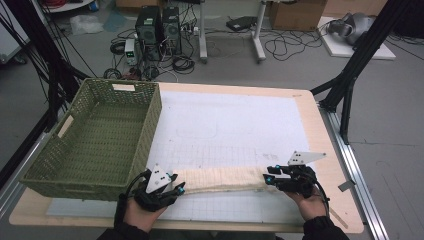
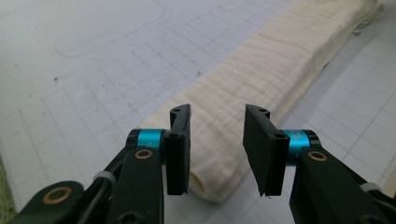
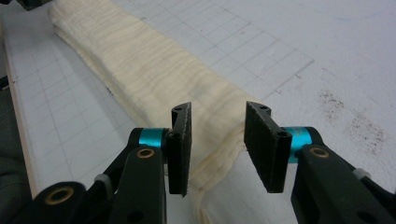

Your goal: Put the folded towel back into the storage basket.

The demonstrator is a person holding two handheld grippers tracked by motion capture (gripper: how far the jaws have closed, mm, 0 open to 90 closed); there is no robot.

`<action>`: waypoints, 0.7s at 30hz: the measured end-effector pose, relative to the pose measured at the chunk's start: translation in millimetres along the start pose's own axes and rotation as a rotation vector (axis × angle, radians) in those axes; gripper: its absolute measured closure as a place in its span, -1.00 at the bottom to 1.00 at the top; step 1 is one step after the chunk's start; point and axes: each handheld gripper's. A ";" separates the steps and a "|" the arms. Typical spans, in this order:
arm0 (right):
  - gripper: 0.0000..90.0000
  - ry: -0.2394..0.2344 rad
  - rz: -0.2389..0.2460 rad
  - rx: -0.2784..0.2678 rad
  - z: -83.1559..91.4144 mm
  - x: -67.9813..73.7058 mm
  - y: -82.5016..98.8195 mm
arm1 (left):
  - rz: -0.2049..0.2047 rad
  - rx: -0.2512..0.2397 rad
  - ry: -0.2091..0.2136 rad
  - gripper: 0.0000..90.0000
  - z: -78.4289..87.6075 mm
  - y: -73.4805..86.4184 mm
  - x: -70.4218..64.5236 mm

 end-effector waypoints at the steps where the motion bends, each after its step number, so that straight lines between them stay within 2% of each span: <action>1: 0.38 0.000 -0.001 0.004 -0.1 1.4 -0.3 | -0.006 0.002 0.005 0.37 -1.2 -1.1 0.4; 3: 0.40 -0.012 0.013 0.005 -2.6 3.0 -0.3 | -0.018 -0.002 0.019 0.38 -5.7 -4.2 1.9; 7: 0.45 -0.024 0.035 0.043 -10.3 4.7 2.4 | -0.034 -0.005 0.049 0.38 -15.1 -9.4 3.5; 13: 0.47 -0.026 0.041 0.104 -16.1 3.1 9.4 | -0.046 0.003 0.087 0.38 -26.8 -11.2 4.0; 17: 0.47 -0.031 0.025 0.103 -17.1 2.2 12.7 | -0.054 0.000 0.108 0.38 -30.8 -11.9 4.6; 21: 0.44 -0.023 0.031 0.102 -15.6 3.2 12.5 | -0.069 0.005 0.134 0.36 -32.0 -13.6 4.2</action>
Point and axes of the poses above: each handheld gripper's, and its own axes: z roughly backward along the jaws, y roughly out of its underside, x roughly to its left, and after that the axes turned 5 degrees about y, right-handed
